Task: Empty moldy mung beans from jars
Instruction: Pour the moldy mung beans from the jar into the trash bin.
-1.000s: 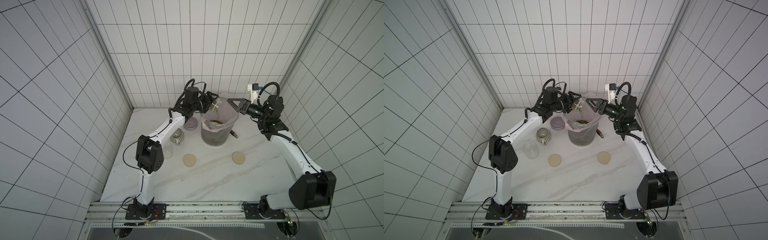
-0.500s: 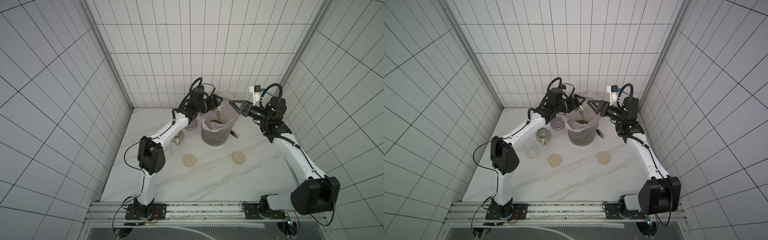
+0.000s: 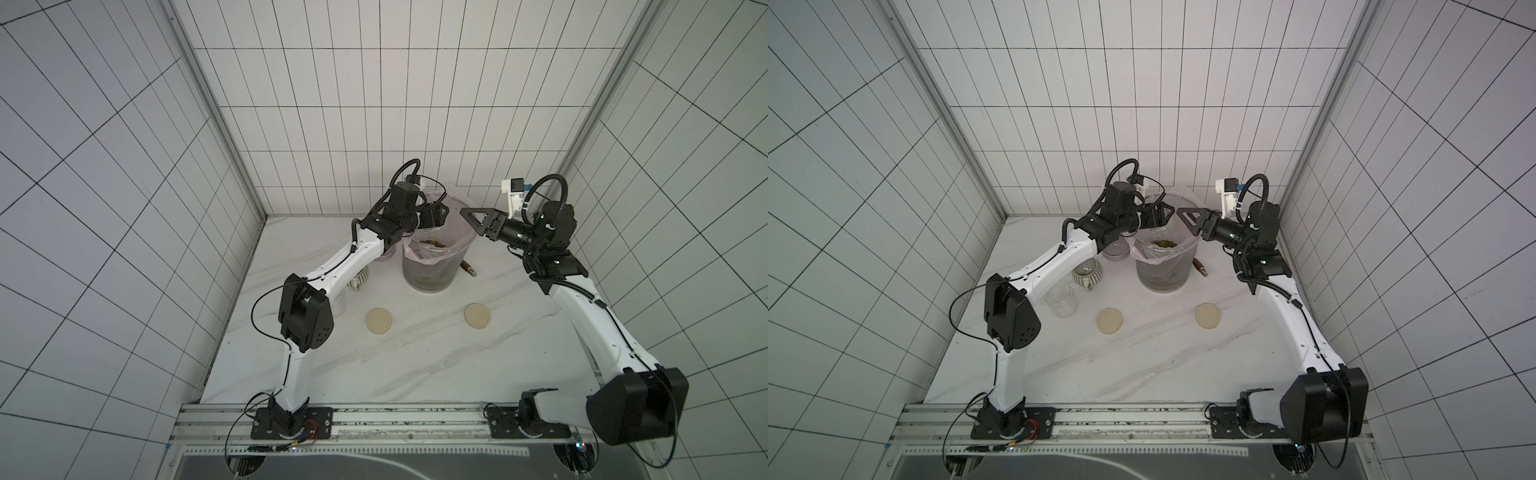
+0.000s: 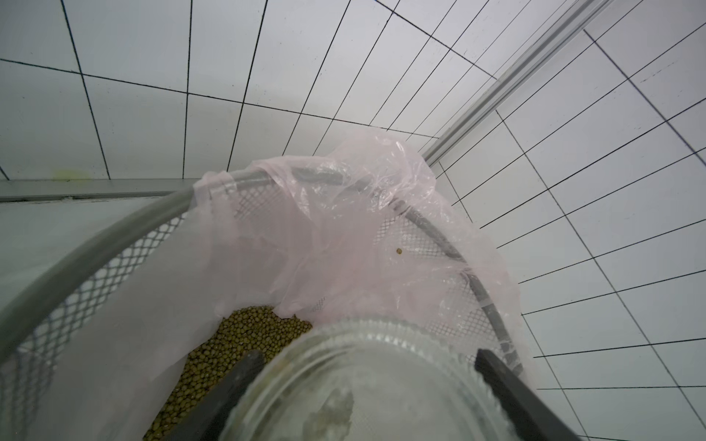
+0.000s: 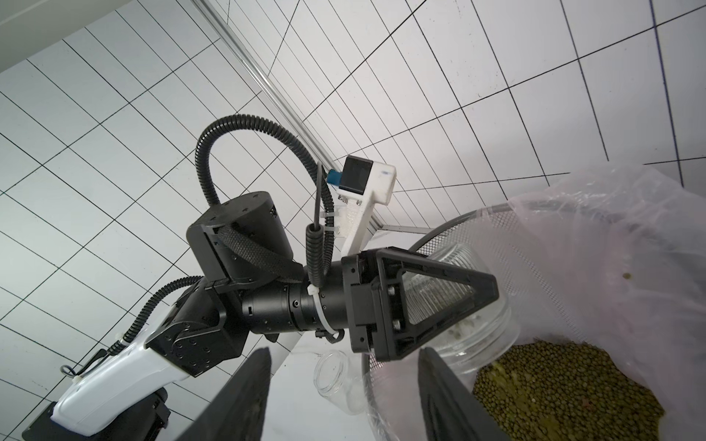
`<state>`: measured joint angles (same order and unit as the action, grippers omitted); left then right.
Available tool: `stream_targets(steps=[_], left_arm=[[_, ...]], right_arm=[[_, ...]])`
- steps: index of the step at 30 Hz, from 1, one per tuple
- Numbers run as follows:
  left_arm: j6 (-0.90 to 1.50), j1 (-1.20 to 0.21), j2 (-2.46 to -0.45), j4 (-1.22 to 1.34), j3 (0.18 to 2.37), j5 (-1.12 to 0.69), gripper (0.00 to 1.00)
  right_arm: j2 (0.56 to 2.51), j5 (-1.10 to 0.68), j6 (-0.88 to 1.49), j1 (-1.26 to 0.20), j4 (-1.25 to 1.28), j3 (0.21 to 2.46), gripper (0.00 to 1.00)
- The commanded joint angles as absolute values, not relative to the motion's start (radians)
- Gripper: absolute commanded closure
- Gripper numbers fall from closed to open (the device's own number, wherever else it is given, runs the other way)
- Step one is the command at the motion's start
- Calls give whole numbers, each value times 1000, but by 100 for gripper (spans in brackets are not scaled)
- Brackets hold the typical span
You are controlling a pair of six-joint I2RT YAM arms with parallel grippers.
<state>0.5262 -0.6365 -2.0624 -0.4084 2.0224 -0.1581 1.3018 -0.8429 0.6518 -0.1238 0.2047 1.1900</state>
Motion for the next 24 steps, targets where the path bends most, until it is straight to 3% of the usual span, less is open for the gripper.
stream_targets(steps=[1, 24], left_arm=[[417, -657, -2018, -398, 2059, -87, 33], [129, -770, -1962, -409, 2088, 168, 33]], right_arm=[[1275, -834, 634, -111, 194, 1149, 37], [1227, -788, 624, -76, 184, 1124, 37]])
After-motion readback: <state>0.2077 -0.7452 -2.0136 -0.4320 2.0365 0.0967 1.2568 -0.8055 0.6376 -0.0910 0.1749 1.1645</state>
